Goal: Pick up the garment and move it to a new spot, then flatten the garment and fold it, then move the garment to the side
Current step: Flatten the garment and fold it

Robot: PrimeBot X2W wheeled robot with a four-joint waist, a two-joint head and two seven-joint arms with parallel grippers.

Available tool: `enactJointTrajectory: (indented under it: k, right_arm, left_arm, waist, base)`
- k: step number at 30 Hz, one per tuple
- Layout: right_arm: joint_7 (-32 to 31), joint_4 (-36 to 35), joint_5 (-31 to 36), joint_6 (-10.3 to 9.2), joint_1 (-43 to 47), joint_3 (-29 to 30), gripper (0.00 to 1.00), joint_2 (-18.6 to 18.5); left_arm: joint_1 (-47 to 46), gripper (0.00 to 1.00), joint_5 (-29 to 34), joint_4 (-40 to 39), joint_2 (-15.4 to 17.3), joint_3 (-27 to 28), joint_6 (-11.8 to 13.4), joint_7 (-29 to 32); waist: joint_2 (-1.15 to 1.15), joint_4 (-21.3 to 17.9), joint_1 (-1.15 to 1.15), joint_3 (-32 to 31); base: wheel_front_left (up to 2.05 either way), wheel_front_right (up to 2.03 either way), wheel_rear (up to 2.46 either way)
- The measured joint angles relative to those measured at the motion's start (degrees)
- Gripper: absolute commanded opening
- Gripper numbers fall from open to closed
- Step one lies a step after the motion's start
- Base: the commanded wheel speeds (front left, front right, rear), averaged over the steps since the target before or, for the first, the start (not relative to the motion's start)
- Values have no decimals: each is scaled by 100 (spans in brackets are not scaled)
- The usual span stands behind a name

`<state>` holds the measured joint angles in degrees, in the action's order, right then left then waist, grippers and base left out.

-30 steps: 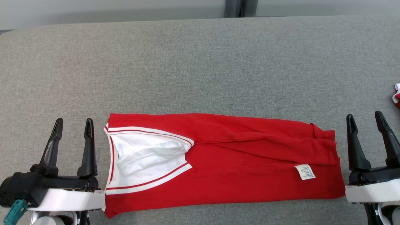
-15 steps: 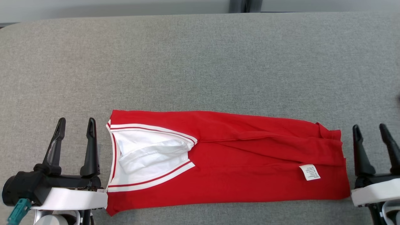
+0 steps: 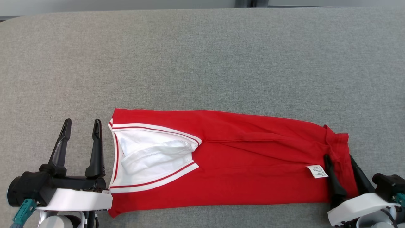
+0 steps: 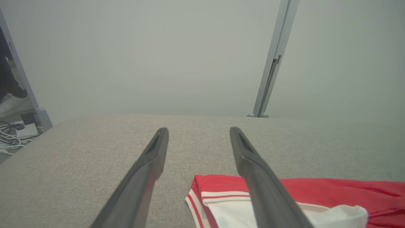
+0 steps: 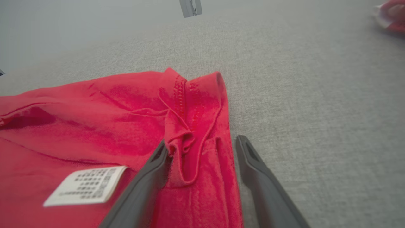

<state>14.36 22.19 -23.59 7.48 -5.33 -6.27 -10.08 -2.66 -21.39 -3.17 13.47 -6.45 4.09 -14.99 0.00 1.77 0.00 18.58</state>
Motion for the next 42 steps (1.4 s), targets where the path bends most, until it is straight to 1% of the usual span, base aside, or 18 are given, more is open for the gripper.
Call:
enactJointTrajectory:
  k: [1,2,3,4,5,9,14,23,25,27,32,36,40,42]
  right_arm:
    - [32,73,-66,0,-17,-56,100,0]
    - [40,119,-114,-4,-40,-141,96,-13]
    - [58,174,-158,-8,-70,-224,47,-23]
    - [86,230,-201,-9,-101,-298,47,-27]
    - [97,268,-263,-18,-125,-352,0,-29]
    - [115,387,-434,4,-238,-542,0,-32]
    - [111,420,-545,49,-293,-383,0,-163]
    - [77,319,-516,9,-248,776,0,-1022]
    - [77,325,-513,3,-171,928,0,-1212]
    - [77,296,-513,3,-165,970,0,-1287]
    - [76,140,-535,3,-168,910,0,-1315]
    - [21,-145,-641,1,-148,797,0,-1268]
    - [-352,-700,-875,1,-151,789,0,-1036]
    - [-633,-1068,-862,1,-175,701,0,-962]
  left_arm:
    - [-2,100,11,11,-4,4,-1,0]
    - [-3,100,12,19,-9,10,-7,0]
    - [-3,100,13,26,-14,18,-7,0]
    - [-12,100,14,30,-22,20,-9,0]
    - [-13,100,16,34,-29,19,-26,0]
    - [-18,100,36,44,-35,30,-51,0]
    - [-23,100,74,42,-40,71,-51,0]
    - [-19,100,76,59,-71,102,-58,0]
    - [-18,100,83,65,-79,101,-58,0]
    - [-17,100,103,64,-78,107,-59,0]
    - [-14,100,115,64,-79,118,-59,0]
    - [-1,100,115,66,-90,136,-59,0]
    - [55,100,115,63,-88,145,-56,0]
    - [87,100,115,60,-82,140,-51,0]
  waist:
    - [0,-1,0,0]
    - [0,-2,0,-4]
    - [0,-5,0,-8]
    - [0,-7,0,-10]
    - [0,-8,0,-8]
    - [0,-19,0,4]
    - [0,-47,0,10]
    - [0,-119,0,-68]
    - [0,-129,0,-94]
    - [0,-142,0,-115]
    - [0,-171,0,-176]
    - [0,-199,0,-242]
    - [0,-261,0,-315]
    - [0,-293,0,-347]
  base:
    - [0,0,0]
    - [0,0,0]
    - [0,0,0]
    - [0,0,0]
    - [0,0,0]
    - [0,0,0]
    - [0,0,0]
    - [0,0,0]
    - [0,0,0]
    - [0,0,0]
    - [0,0,0]
    - [0,0,0]
    - [0,0,0]
    - [0,0,0]
